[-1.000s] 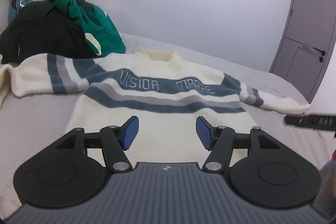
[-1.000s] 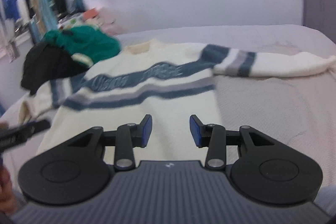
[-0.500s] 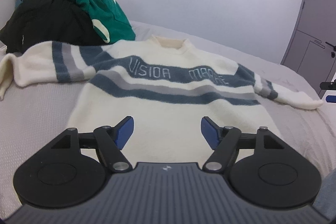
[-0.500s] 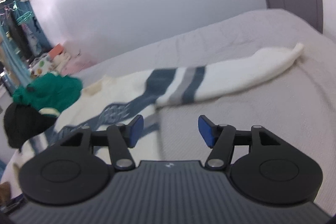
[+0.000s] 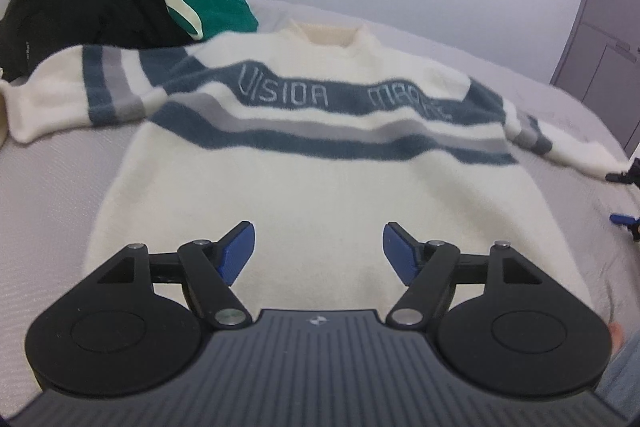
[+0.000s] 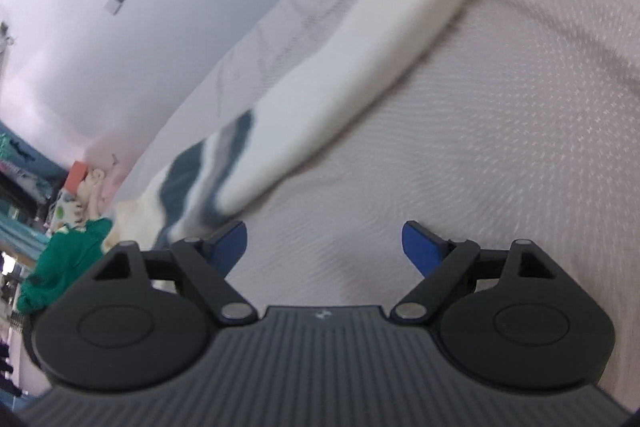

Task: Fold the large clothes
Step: 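Grasp the striped sweater sleeve cuff with the right tool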

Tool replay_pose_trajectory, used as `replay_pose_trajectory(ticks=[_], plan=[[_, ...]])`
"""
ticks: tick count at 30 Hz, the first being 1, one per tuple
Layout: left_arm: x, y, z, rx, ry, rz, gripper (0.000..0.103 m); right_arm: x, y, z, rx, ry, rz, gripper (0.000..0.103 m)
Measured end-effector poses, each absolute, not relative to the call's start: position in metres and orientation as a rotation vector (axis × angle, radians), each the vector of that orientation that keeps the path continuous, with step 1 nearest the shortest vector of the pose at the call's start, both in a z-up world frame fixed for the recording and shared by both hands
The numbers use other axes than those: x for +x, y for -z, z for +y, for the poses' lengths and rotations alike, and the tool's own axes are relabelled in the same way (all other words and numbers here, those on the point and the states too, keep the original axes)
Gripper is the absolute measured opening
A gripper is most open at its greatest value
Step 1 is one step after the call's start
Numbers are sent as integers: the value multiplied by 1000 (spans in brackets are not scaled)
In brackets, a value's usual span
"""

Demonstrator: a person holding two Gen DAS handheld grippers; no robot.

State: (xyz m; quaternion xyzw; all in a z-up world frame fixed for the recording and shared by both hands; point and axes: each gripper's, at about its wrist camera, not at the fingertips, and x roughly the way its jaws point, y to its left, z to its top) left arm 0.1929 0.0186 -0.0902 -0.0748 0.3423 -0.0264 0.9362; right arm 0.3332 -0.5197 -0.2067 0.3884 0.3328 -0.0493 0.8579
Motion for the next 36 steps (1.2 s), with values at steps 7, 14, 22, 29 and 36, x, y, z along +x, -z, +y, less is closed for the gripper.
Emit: replay_pose_trajectory(ticks=[7, 14, 22, 29, 36], plan=[[209, 102, 8, -116, 38, 735, 76, 377, 228, -554, 844, 115, 572, 86], [225, 111, 10, -143, 2, 768, 76, 431, 233, -585, 849, 115, 455, 86], [239, 118, 10, -152, -18, 784, 76, 475, 235, -614, 826, 190, 383, 62], [241, 115, 15, -172, -29, 776, 76, 488, 228, -635, 844, 246, 396, 15], [238, 102, 36, -240, -66, 713, 76, 487, 169, -616, 697, 201, 331, 11]])
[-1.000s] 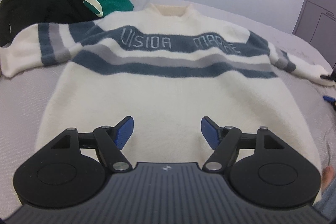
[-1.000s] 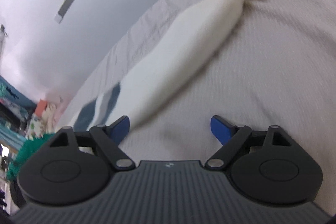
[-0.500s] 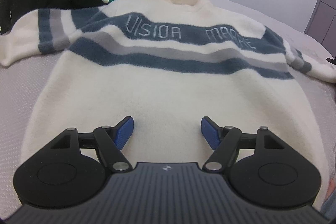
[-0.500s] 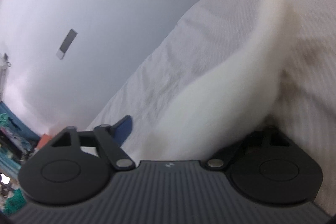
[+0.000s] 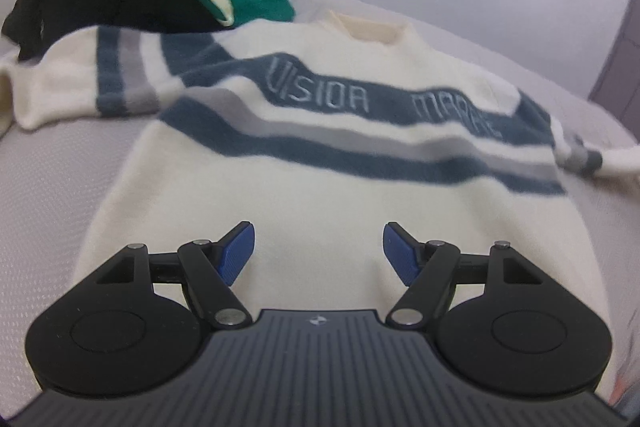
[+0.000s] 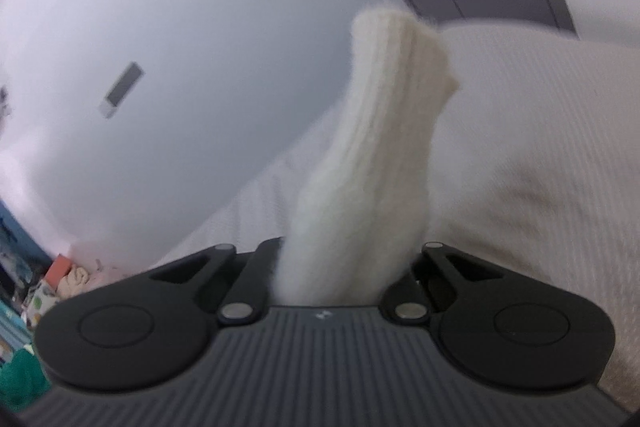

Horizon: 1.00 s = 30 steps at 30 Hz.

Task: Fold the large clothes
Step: 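Grasp the striped sweater sleeve cuff with the right tool, then carry the sleeve across the sweater body with the right tool, release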

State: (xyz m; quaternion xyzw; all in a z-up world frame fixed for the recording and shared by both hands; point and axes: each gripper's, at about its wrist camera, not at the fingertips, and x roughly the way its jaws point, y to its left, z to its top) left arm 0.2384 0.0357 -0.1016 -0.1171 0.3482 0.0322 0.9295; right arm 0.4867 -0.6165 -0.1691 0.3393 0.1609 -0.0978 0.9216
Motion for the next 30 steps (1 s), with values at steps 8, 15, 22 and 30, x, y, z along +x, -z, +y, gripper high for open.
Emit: replay_pose_trajectory(ticks=[8, 15, 22, 30], plan=[[241, 82, 74, -294, -94, 642, 76, 484, 58, -537, 453, 96, 253, 11], [239, 76, 112, -340, -115, 595, 76, 456, -21, -418, 272, -113, 168, 10], [219, 69, 138, -424, -92, 544, 76, 429, -52, -298, 123, -328, 141, 10], [198, 62, 162, -494, -90, 490, 76, 378, -22, -186, -32, -569, 169, 11]])
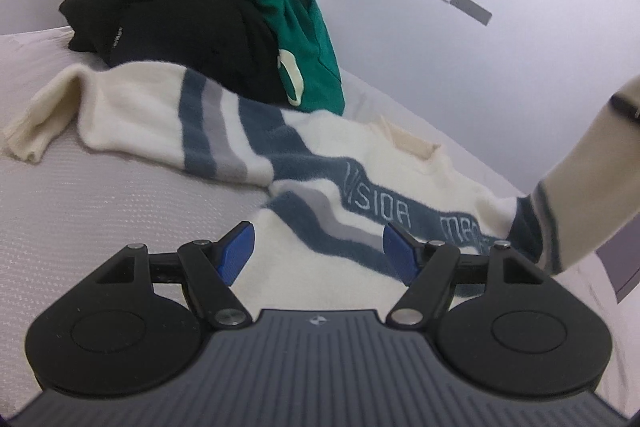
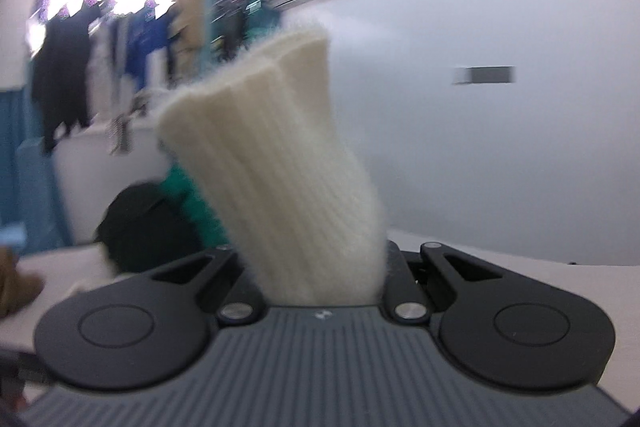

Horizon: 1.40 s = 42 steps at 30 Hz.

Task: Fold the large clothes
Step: 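Carry the sleeve across the sweater body with the right tool, release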

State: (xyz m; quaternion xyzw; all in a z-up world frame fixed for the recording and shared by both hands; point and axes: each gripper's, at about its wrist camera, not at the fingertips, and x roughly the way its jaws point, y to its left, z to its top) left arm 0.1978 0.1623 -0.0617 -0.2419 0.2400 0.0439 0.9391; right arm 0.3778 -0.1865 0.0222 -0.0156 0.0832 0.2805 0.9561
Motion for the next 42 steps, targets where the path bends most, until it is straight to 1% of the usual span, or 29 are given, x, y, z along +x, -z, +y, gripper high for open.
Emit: replay_pose_trajectory(ticks=[3, 8, 12, 14, 17, 22, 23, 25, 26, 27, 29, 30, 36, 42], plan=[[195, 62, 173, -528, -99, 478, 76, 355, 5, -154, -111, -640, 199, 11], [195, 66, 185, -566, -105, 484, 76, 317, 74, -106, -219, -732, 310, 11], [197, 69, 187, -571, -106, 489, 76, 314, 119, -83, -295, -779, 416, 11], [202, 72, 186, -564, -110, 495, 76, 304, 137, -74, -376, -805, 436, 12], [213, 77, 188, -562, -115, 509, 76, 298, 151, -61, -409, -817, 469, 13], [227, 86, 192, -568, -130, 534, 76, 309, 161, -67, -311, -825, 559, 13], [229, 88, 192, -571, -129, 541, 76, 303, 167, -62, -293, -826, 570, 15], [230, 89, 192, -572, -129, 547, 76, 301, 166, -65, -261, -841, 596, 23], [230, 89, 191, -569, -128, 546, 76, 299, 167, -65, -256, -857, 603, 34], [230, 88, 191, -564, -126, 542, 76, 296, 171, -63, -251, -878, 609, 50], [227, 86, 190, -558, -125, 532, 76, 287, 178, -57, -239, -917, 617, 67], [226, 85, 190, -557, -125, 527, 76, 284, 175, -58, -230, -934, 620, 68], [214, 77, 185, -545, -99, 499, 76, 269, 153, -77, -186, -942, 667, 69], [210, 73, 170, -526, -22, 496, 75, 271, 134, -116, -66, -883, 709, 69]])
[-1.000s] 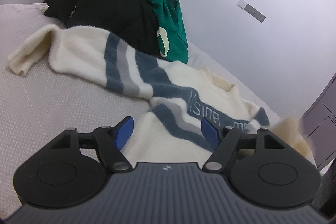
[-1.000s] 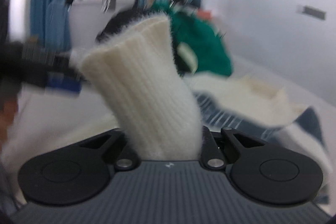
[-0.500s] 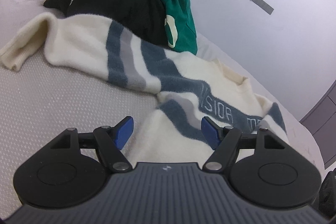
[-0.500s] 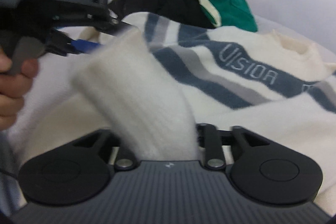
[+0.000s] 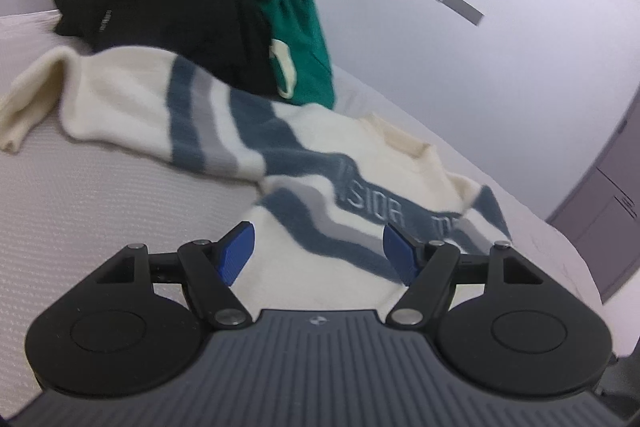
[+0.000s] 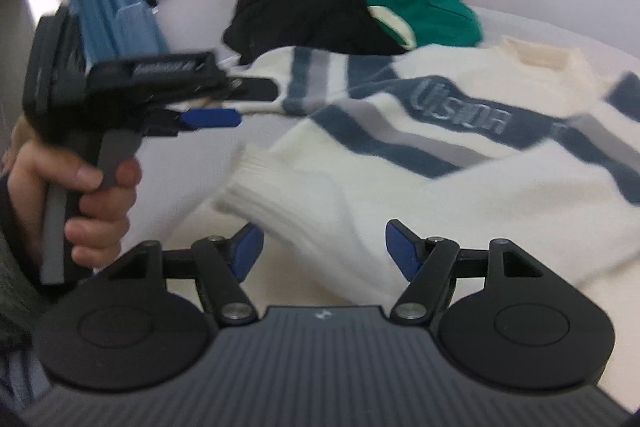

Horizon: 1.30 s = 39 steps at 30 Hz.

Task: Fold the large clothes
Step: 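Carry the sleeve across the sweater body with the right tool, release, then grasp the other sleeve cuff with the left tool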

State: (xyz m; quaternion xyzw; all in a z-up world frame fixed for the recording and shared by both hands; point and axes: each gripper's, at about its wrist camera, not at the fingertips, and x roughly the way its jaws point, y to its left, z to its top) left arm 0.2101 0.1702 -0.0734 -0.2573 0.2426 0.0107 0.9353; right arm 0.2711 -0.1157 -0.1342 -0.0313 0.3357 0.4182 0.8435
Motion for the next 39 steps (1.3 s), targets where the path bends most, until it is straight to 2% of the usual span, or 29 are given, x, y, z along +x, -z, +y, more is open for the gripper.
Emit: replay_pose_trajectory(ticks=[12, 18, 19, 21, 24, 29, 35, 38, 39], plan=[[197, 74, 135, -492, 114, 539, 73, 297, 131, -155, 66, -750, 740, 69], [214, 92, 106, -412, 184, 661, 51, 327, 148, -158, 53, -621, 765, 69], [219, 96, 103, -396, 184, 685, 48, 331, 150, -159, 57, -607, 767, 67], [226, 106, 94, -358, 185, 732, 44, 341, 156, -158, 57, -572, 784, 54], [236, 116, 86, -302, 181, 780, 44, 352, 166, -158, 58, -539, 809, 47], [243, 124, 82, -269, 171, 822, 44, 361, 186, -152, 25, -520, 851, 46], [239, 119, 85, -299, 170, 785, 44, 360, 188, -149, 11, -513, 845, 46], [236, 110, 93, -348, 146, 737, 47, 360, 187, -151, 19, -512, 843, 46], [235, 107, 98, -369, 133, 712, 51, 359, 187, -151, 19, -510, 842, 46]])
